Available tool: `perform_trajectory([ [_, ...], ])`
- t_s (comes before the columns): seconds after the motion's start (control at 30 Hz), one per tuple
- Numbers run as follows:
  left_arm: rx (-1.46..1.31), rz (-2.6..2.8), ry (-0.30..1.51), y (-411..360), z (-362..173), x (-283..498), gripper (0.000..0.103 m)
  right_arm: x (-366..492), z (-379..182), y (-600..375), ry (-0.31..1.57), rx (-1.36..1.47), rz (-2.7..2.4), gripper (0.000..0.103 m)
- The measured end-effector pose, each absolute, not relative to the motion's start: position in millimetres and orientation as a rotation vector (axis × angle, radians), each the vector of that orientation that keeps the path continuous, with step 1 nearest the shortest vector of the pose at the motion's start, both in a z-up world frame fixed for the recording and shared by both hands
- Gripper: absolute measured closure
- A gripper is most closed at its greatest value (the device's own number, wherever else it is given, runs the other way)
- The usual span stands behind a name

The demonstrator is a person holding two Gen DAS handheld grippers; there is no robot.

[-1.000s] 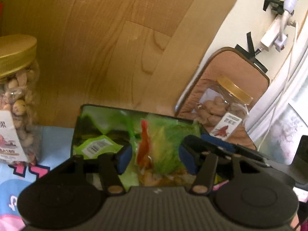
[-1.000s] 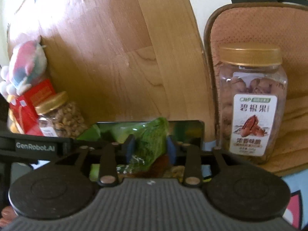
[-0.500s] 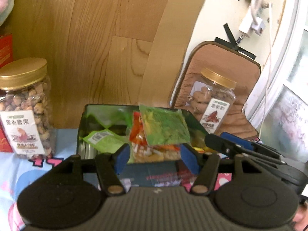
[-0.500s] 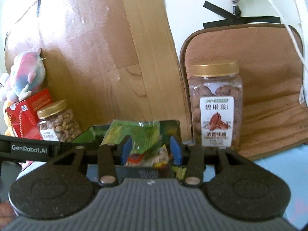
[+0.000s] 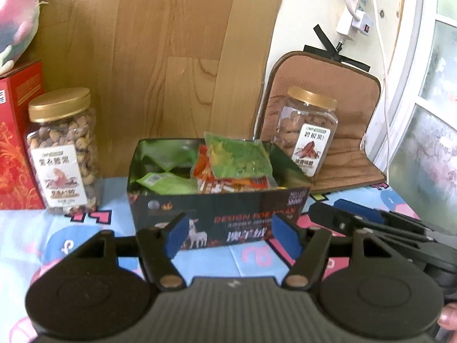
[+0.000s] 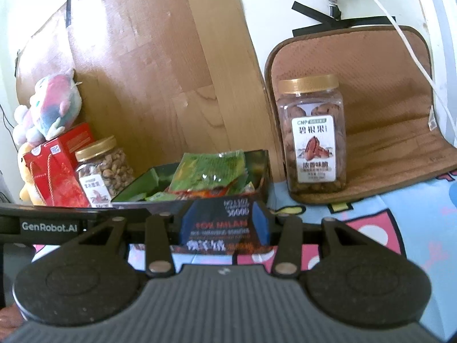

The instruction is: Organize snacks

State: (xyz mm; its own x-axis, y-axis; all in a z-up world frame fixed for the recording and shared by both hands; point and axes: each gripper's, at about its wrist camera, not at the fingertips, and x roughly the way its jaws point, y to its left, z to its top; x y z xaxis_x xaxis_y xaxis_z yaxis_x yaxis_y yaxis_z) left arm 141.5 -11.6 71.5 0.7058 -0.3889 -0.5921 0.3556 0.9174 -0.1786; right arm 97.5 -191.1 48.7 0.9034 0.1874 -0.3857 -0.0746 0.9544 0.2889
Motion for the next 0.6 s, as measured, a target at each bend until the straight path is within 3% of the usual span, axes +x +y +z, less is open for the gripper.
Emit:
perform_trajectory([
  [0.5, -0.064, -0.361, 0.687, 2, 56, 106, 0.035, 62, 40, -176, 0.455, 0.297, 0.13, 0.055],
  [0.6, -0.074, -0.332, 0.685, 8, 51, 95, 0.025, 53, 36, -174, 0.466, 0.314, 0.117, 0.055],
])
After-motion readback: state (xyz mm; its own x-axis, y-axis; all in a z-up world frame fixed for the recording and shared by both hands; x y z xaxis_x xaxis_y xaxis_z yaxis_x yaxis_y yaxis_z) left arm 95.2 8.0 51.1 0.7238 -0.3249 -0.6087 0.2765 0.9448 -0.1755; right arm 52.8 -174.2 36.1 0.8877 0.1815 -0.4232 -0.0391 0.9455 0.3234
